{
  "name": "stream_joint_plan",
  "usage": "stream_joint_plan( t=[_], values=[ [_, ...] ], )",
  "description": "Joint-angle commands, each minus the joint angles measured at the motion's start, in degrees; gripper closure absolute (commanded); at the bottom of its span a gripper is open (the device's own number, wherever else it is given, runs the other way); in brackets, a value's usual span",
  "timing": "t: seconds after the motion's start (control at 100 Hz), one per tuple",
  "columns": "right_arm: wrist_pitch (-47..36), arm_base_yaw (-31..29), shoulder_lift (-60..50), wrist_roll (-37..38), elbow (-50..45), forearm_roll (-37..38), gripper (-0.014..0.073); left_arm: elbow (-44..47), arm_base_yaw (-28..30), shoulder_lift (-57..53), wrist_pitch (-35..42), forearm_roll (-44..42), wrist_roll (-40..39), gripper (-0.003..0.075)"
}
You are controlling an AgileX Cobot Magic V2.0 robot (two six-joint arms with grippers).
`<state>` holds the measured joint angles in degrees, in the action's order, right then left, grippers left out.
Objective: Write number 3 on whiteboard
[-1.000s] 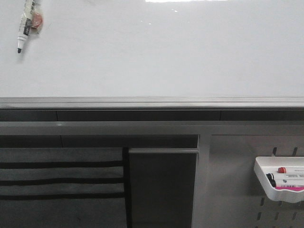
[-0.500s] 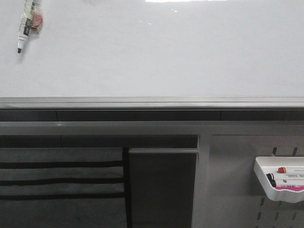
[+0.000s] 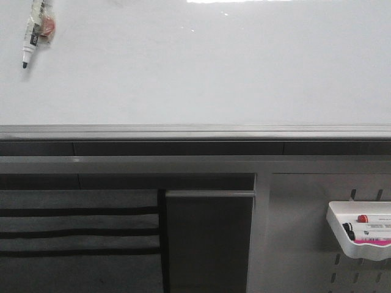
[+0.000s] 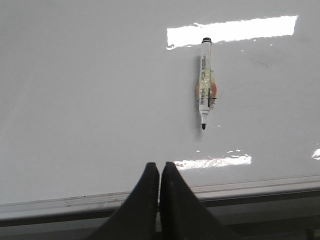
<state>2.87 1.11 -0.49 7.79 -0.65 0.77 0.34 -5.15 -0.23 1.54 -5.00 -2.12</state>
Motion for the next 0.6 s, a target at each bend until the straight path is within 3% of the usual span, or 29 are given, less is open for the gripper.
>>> stream_joint_plan(
  t=[0.0,0.3,0.45,0.59],
  values=[
    [-4.5,-0.3,-0.6,-0.3,-1.5,0.5,0.0663,0.3,0.1,-1.6,4.1,0.1,-0.7,0.0741],
    [-4.5,-0.3,-0.6,-0.3,-1.5,0.5,0.0663,0.3,0.1,-1.6,4.1,0.2,-0.7,0.0741],
    [-4.0,-0.3,-0.6,-0.3,-1.5,0.5,0.0663,0.3,0.1,-1.6,3.9,7.3,-0.7,0.0741],
    [-4.3,-0.3,-0.6,-0.3,-1.2,0.5,0.0663,0.3,0.1,-1.6,4.4,5.5,-0.7,0.0741]
  ],
)
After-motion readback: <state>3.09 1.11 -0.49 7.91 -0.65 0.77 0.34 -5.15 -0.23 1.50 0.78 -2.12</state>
